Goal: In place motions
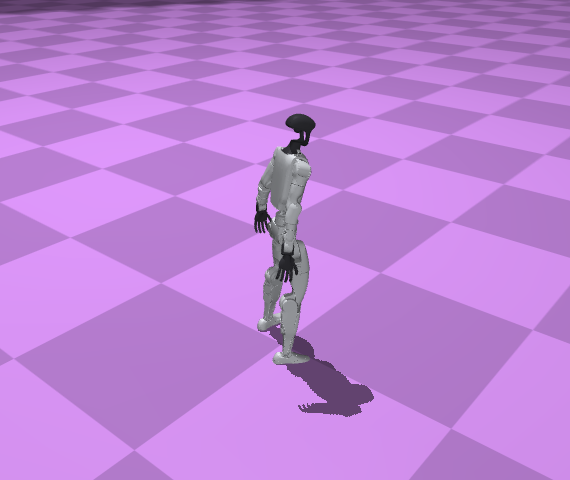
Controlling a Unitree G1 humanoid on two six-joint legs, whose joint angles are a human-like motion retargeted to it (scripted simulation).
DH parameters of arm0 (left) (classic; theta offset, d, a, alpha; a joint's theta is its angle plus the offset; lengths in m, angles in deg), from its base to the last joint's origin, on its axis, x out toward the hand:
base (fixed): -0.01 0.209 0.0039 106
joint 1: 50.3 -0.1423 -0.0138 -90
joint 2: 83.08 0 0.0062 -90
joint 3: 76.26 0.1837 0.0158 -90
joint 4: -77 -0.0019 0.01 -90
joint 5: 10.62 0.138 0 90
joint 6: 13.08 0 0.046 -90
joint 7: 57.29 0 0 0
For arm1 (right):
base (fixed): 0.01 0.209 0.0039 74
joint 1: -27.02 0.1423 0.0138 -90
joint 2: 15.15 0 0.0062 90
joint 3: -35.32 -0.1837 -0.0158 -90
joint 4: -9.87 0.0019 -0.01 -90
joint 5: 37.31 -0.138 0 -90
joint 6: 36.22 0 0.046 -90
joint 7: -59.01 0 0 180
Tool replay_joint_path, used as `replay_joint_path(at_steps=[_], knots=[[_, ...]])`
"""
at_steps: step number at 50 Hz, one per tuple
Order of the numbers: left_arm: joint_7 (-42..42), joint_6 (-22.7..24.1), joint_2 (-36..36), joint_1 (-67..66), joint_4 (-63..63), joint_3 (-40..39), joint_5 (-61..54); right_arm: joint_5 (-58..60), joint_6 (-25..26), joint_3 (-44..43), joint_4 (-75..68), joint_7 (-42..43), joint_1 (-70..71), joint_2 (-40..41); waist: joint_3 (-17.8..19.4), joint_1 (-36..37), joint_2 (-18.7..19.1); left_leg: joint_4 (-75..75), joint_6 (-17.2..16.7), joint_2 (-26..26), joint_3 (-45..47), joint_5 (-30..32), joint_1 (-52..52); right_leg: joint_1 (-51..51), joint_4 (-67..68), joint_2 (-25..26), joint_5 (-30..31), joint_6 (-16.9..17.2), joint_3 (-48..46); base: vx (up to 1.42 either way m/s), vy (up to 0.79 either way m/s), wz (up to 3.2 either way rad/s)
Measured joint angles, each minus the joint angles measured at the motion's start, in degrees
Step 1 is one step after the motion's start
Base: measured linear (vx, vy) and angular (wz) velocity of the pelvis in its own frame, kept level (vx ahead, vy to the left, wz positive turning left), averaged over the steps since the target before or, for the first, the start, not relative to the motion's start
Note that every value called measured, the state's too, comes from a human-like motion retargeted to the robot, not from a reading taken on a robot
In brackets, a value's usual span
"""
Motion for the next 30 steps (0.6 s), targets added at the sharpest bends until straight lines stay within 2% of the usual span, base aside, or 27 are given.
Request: replay_joint_path(at_steps=[5, 14, 22, 30], knots=[[-0.4, -0.3, 7.4, -0.4, -5.9, -3.6, -3.2, 2.5, 2.2, 3.9, 1.0, -3.7, 2.0, 1.4, -5.5, -5.4, 2.5, -0.2, -0.8, 1.4, 2.0, -1.5, 2.4, 0.0, 1.5, 1.4, -1.8, -0.8, 1.5, 0.22, 0.15, -0.31], [-0.4, -2.1, 10.5, 1.6, -10.5, -3.2, -2.2, 9.6, 4.6, 9.4, 2.2, -8.1, 2.5, 3.1, -11.5, -7.4, 4.9, -1.0, -0.7, 1.2, 0.9, -2.7, 3.1, 1.3, 2.0, 1.6, -3.4, -0.7, -0.2, 0.17, 0.11, 0.12], [-2.4, -3.3, 8.4, 3.3, -8.2, -1.4, -0.3, 14.9, 4.8, 12.3, 3.0, -10.9, 2.7, 2.9, -13.8, -3.6, 3.6, -1.3, 0.3, -0.7, -0.2, -3.2, 3.1, 1.4, 3.4, -0.2, -1.6, -0.8, -2.1, 0.17, 0.09, 0.14], [-4.2, -4.0, 7.3, 6.7, -13.6, -0.5, -2.7, 15.8, 4.6, 12.5, 5.2, -12.5, 3.2, 0.8, -13.4, -1.2, 3.7, -1.8, 2.4, -2.7, -1.4, -3.5, 2.5, 0.3, 4.7, -2.2, 4.9, -0.9, -2.8, 0.11, 0.16, 0.12]])
